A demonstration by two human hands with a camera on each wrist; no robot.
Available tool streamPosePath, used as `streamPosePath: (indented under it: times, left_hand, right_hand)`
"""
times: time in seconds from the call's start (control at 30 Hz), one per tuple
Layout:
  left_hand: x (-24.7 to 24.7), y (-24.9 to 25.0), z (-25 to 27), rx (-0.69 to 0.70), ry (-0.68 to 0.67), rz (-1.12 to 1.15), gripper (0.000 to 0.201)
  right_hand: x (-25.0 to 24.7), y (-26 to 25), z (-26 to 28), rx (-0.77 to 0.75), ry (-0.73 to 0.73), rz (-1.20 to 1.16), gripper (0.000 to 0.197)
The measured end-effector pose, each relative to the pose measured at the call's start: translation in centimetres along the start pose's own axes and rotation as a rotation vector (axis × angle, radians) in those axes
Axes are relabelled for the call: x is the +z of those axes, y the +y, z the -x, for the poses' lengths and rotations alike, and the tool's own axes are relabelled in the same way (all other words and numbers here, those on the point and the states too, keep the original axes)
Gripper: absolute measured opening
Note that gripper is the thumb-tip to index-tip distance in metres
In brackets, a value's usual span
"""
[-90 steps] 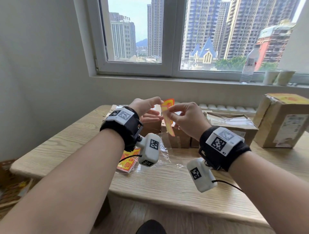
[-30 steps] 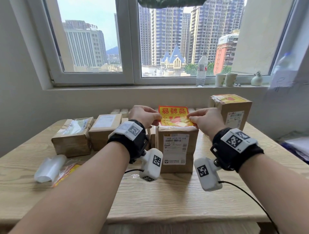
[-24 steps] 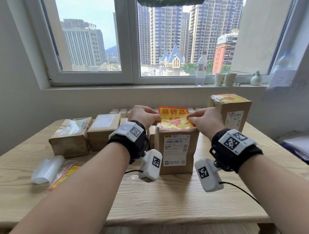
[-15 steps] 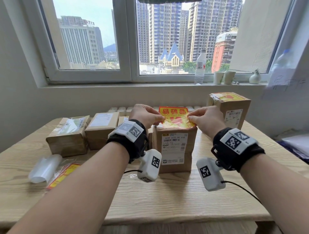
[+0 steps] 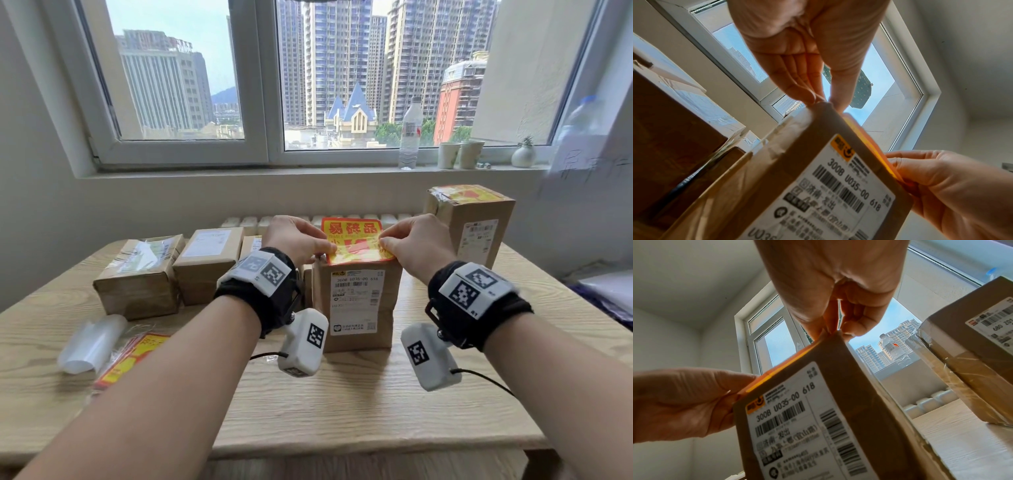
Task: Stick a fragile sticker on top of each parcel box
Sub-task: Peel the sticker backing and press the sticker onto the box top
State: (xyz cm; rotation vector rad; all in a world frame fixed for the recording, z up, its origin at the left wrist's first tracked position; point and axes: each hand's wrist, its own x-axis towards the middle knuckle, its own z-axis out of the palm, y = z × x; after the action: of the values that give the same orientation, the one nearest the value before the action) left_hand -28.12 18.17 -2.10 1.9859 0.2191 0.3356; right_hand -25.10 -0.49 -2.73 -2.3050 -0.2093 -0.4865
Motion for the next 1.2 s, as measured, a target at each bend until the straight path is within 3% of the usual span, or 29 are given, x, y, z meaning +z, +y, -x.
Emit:
streamPosePath:
  times: [0.87, 1.2]
  left_hand:
    - [0.7, 0.1, -0.2, 0.053, 0.098, -0.244, 0.018]
    - [1.0, -0.2, -0.3, 0.114, 0.155, -0.346, 0.029]
  right_hand:
    - [0.3, -0.4, 0.5, -0.092, -0.043, 0.130, 0.012]
    - [0.1, -0.2, 1.0, -0.067, -0.062, 0.207, 0.027]
